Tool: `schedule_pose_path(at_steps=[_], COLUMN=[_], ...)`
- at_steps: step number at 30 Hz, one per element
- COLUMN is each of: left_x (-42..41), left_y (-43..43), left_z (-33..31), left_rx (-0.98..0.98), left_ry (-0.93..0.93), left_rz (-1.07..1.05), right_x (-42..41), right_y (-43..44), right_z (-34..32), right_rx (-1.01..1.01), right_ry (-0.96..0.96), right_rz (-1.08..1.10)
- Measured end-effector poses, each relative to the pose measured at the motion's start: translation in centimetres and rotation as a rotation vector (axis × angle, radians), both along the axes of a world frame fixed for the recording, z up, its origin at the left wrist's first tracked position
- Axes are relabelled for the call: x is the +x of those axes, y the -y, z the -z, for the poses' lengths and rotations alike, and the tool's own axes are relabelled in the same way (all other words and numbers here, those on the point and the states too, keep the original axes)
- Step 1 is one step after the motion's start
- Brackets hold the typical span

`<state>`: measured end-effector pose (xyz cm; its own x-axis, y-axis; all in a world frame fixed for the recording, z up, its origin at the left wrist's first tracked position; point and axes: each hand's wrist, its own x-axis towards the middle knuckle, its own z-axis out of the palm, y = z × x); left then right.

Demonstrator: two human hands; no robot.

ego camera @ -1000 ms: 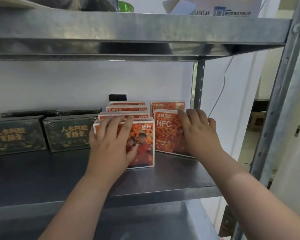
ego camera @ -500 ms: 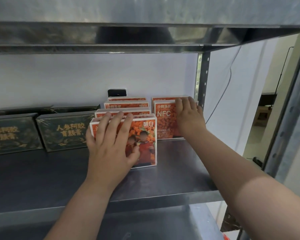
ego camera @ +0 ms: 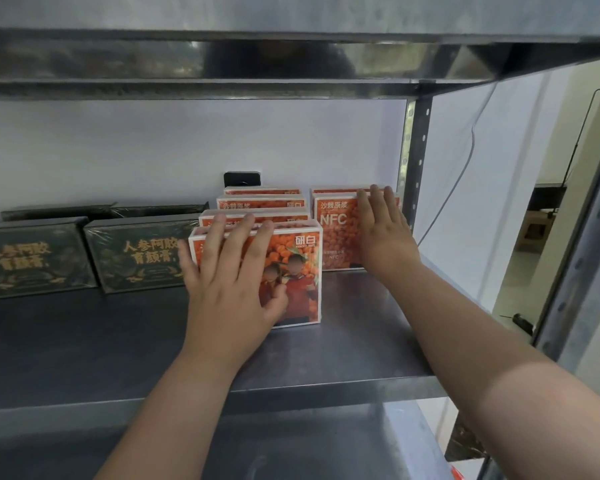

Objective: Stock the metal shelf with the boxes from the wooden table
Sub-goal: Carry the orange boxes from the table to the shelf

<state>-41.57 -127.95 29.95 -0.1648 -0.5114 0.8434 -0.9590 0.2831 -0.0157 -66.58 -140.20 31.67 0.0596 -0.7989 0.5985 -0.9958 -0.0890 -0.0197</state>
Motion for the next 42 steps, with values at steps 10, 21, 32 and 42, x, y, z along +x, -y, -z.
schedule_pose_path(at_steps=[10, 21, 32, 42], left_x=[0.1, 0.5, -0.4, 1.4], left_y=[-0.6, -5.5, -11.5, -22.8], left_z=[0.0, 4.3, 10.8, 23.1], left_rx=[0.012, 0.3, 0.323, 0.738], left_ry=[-0.036, 0.109, 0.337, 0.479], left_rz=[-0.003, 0.259, 0.405, 0.729], right_x=[-0.4, -0.7, 1.1, 6.7], right_y=[-0.9, -14.1, -28.3, -45.5], right_z=[0.1, 2.6, 12.8, 25.2], right_rx=[0.009, 0.391, 0.226, 0.675], right_ry=[0.021, 0.159, -0.055, 0.186], right_rz=[-0.021, -0.092, -0.005, 0.014])
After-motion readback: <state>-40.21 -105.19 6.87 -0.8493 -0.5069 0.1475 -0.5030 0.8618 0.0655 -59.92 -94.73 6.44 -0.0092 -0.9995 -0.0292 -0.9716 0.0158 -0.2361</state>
